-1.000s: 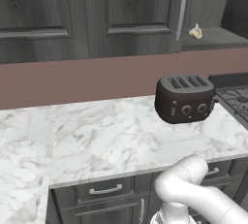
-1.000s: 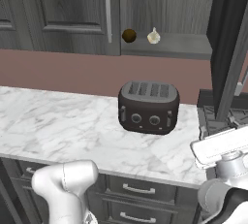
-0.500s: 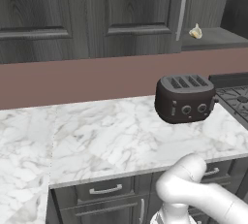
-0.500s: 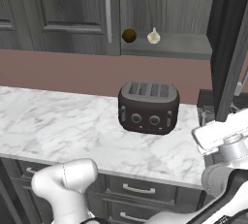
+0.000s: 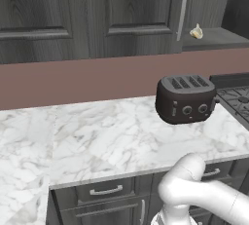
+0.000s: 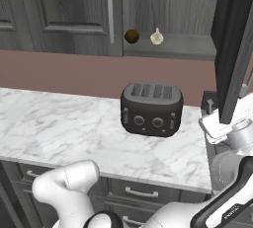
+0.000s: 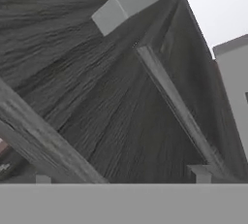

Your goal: Pick the avocado, garlic from the counter and place them in the cabinet. Then close the cabinet.

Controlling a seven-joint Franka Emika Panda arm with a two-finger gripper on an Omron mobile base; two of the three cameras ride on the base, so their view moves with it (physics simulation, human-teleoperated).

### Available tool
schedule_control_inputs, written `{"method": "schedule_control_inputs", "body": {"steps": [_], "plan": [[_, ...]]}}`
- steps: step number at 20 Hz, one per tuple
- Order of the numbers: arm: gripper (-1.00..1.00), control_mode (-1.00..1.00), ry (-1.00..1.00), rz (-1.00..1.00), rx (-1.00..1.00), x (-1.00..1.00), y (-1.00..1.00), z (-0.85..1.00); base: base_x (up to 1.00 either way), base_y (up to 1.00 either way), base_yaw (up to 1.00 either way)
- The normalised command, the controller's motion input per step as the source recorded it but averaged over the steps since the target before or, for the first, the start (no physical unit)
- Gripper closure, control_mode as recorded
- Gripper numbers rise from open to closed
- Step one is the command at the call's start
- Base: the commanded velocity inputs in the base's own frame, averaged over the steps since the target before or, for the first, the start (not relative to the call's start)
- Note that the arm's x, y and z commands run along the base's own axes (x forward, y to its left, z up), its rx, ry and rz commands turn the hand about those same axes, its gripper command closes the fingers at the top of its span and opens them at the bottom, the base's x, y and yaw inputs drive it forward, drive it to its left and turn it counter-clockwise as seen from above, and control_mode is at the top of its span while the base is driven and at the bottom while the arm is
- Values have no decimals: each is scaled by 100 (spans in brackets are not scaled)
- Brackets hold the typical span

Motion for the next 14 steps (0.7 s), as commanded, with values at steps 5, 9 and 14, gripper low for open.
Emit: {"method": "schedule_control_inputs", "body": {"steps": [5,9,14], "plan": [[-100,-100,-19,1,-26,-23,70,82,0,0,0],[-100,-100,-18,-1,-40,-35,100,97,0,0,0],[-100,-100,-12,-7,-38,-14,99,100,0,0,0]]}}
